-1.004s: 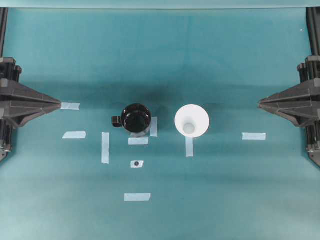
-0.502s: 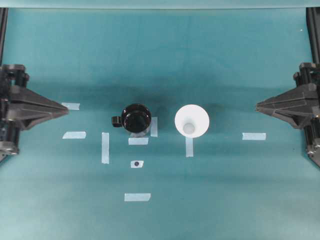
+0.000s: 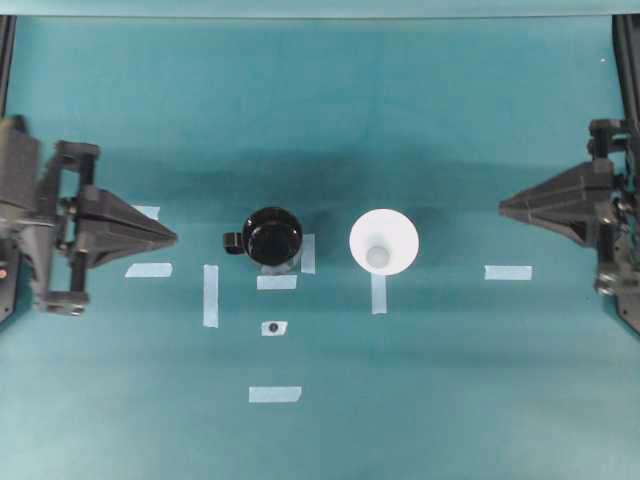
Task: Holding the cup holder with the left arm, the right arm places the cup into the cup holder.
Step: 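Move both arms from rest toward the black holder and white cup, then lower left gripper to the holder handle and right gripper over the cup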
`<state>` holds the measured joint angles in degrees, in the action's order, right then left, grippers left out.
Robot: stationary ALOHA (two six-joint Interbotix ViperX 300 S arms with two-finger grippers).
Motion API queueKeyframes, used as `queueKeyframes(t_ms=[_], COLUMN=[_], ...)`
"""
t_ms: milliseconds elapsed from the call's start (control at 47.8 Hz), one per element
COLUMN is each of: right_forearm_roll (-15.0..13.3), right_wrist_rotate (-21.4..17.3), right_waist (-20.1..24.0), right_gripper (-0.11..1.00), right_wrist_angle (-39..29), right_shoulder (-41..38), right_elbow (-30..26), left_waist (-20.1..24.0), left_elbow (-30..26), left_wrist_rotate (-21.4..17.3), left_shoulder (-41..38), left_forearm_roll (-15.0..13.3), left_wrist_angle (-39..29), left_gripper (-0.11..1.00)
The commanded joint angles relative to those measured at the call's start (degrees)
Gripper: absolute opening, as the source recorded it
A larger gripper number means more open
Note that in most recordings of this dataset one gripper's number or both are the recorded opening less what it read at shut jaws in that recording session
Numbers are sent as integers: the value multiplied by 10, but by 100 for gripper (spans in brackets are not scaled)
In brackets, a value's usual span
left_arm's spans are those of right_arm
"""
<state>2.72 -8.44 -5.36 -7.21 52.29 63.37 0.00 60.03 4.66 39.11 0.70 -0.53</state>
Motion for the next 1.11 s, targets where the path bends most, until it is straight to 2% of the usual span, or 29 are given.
queueKeyframes(t_ms=[0, 251, 439, 690, 878, 1087], right_forearm_roll=[2, 2, 2, -5, -10, -12], right_wrist_rotate=[-4, -4, -4, -3, -2, 0], right_waist=[-8, -20, -21, -25, -25, -25], right_gripper=[2, 2, 2, 2, 2, 2], right_wrist_angle=[-5, -18, -35, -121, -170, -193], right_shoulder=[-43, -120, -180, -258, -306, -354], right_elbow=[-22, -49, -88, -149, -185, -219], left_waist=[1, 13, 19, 21, 23, 23], left_elbow=[-24, -49, -80, -119, -148, -172], left_wrist_rotate=[-1, -2, -5, -55, -63, -67], left_shoulder=[-18, -75, -120, -161, -181, -211], left_forearm_roll=[3, 3, 4, 5, 5, 5], left_wrist_angle=[-11, -25, -59, -99, -148, -200], left_gripper=[3, 3, 3, 3, 3, 3])
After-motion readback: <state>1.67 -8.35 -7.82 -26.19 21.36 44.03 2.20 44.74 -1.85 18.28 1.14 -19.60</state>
